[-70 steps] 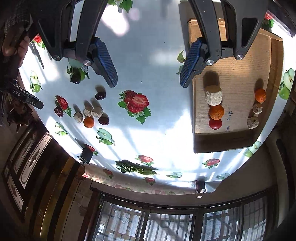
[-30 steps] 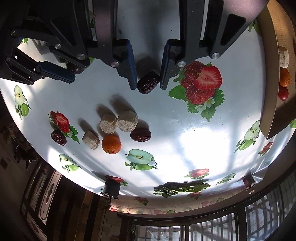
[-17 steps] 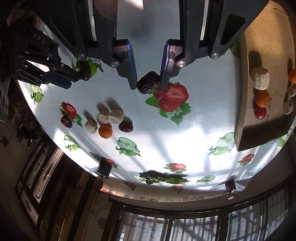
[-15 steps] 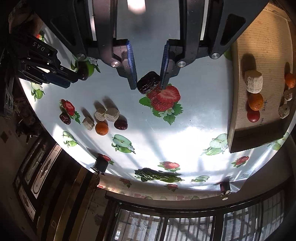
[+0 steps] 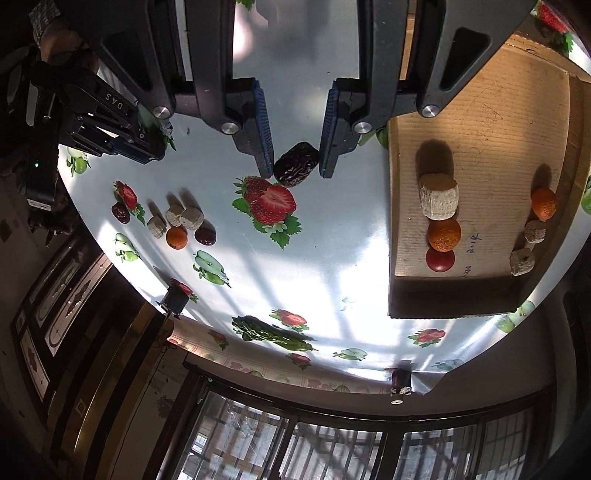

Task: Organize fruits
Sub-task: 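Carry the date into the box with left tool while right tool drops the plum there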

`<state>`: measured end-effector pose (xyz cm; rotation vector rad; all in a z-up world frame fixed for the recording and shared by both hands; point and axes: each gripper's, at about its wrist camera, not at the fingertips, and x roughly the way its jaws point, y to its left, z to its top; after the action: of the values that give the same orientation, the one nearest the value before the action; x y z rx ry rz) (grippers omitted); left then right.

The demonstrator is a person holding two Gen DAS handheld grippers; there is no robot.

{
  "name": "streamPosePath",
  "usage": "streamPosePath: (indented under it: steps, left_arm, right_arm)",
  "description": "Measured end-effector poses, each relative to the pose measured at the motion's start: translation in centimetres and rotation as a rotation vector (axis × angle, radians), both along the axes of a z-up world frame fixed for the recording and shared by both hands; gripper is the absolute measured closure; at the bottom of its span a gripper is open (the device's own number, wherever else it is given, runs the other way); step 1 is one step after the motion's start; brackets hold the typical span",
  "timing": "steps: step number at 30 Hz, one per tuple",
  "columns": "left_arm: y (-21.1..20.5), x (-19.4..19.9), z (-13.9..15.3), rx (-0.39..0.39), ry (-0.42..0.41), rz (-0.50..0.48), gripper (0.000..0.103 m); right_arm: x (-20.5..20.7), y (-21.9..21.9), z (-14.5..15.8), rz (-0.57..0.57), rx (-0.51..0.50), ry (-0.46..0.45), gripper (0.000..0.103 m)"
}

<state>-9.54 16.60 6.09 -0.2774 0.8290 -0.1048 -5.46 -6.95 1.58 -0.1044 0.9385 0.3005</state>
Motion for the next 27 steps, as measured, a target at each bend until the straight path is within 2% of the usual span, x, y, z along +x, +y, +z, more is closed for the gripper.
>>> streamPosePath:
  steps: [4, 11, 15, 20, 23, 27]
  left_arm:
    - [4.0, -1.4, 0.0, -0.048, 0.008, 0.085, 0.079]
    - [11.4, -2.9, -0.7, -0.039, 0.031, 0.293, 0.079]
    - [14.2, -3.6, -1.3, 0.013, 0.044, 0.380, 0.079]
    - [16.3, -3.9, -2.0, 0.062, 0.067, 0.433, 0.079]
    - [17.2, -3.9, -2.6, 0.056, 0.084, 0.444, 0.078]
    - [17.9, -4.0, -3.2, 0.042, 0.088, 0.440, 0.079]
  right_arm:
    - [-0.3, 0.5, 0.6, 0.008, -0.003, -0.018, 0.080]
    - [-1.7, 3.4, 4.0, 0.072, 0.064, -0.068, 0.080]
    - [-2.7, 8.1, 5.9, 0.179, 0.104, -0.091, 0.080]
    - [-3.5, 14.9, 6.5, 0.322, 0.139, -0.076, 0.079]
    - [-4.0, 19.0, 6.1, 0.400, 0.152, -0.052, 0.079]
    - [-4.1, 23.4, 4.3, 0.464, 0.113, -0.027, 0.079]
